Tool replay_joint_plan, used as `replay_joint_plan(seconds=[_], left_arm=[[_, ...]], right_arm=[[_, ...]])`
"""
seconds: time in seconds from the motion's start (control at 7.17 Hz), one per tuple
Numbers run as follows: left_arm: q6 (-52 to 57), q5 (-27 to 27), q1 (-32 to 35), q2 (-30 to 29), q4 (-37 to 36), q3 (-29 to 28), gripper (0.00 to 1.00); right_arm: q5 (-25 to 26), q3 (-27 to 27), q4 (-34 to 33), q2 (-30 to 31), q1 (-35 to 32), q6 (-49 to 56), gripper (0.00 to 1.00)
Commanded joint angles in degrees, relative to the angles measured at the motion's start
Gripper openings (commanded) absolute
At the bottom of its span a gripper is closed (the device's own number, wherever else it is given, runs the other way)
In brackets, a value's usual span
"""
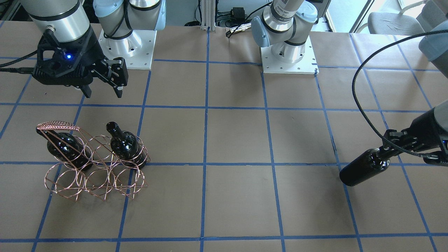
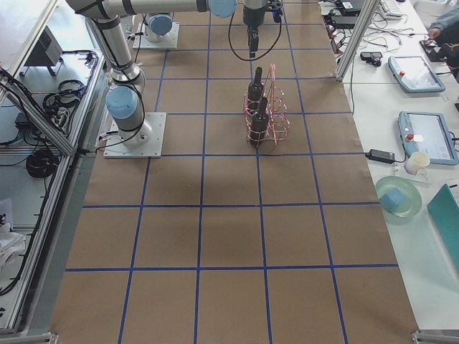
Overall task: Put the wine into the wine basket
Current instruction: 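Lift the bottle with the left gripper and stand it upright mid-table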
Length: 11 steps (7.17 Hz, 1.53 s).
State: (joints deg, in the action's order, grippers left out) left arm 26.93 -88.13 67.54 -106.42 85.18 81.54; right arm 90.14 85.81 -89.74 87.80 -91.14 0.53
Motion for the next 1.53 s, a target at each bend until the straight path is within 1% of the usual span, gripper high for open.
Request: replay_joint_plan(seconds=[0.0,0.14,0.28,0.42,0.7,0.84,0.98,1.4], left_arm=[[-12.61,0.85,9.31,4.45,2.0,0.37,0.0],[-18.0,1.46,14.58,6.29,2.27,1.34,0.0],[-23.36,3.47,19.33,8.23,2.36,3.35,0.0],[-26.72,3.66,23.82,9.64,1.75,5.89,0.0],[-30.26,3.05,33.04,11.75,0.26,9.59,0.0],[-30.88,3.05,36.4,11.94,-2.62,11.87,0.0],[-31.93,3.22,37.65,12.89,-5.09,14.07,0.0],[-32.03,2.96,42.65,13.52,-5.82,17.77,0.0]], right_arm=[[0.21,-0.03,0.09,0.0,0.0,0.0,0.74],[0.21,0.06,0.09,0.0,0.0,0.09,0.74],[0.56,0.06,0.09,0.0,0.09,0.87,0.74],[0.47,0.06,0.27,0.0,0.0,0.53,0.74],[0.21,0.5,0.36,0.0,0.0,0.09,0.75],[0.12,0.5,0.36,0.0,0.09,0.17,0.75],[0.12,0.5,0.44,0.0,0.09,0.18,0.75],[0.21,0.5,0.45,0.0,0.09,0.26,0.75]])
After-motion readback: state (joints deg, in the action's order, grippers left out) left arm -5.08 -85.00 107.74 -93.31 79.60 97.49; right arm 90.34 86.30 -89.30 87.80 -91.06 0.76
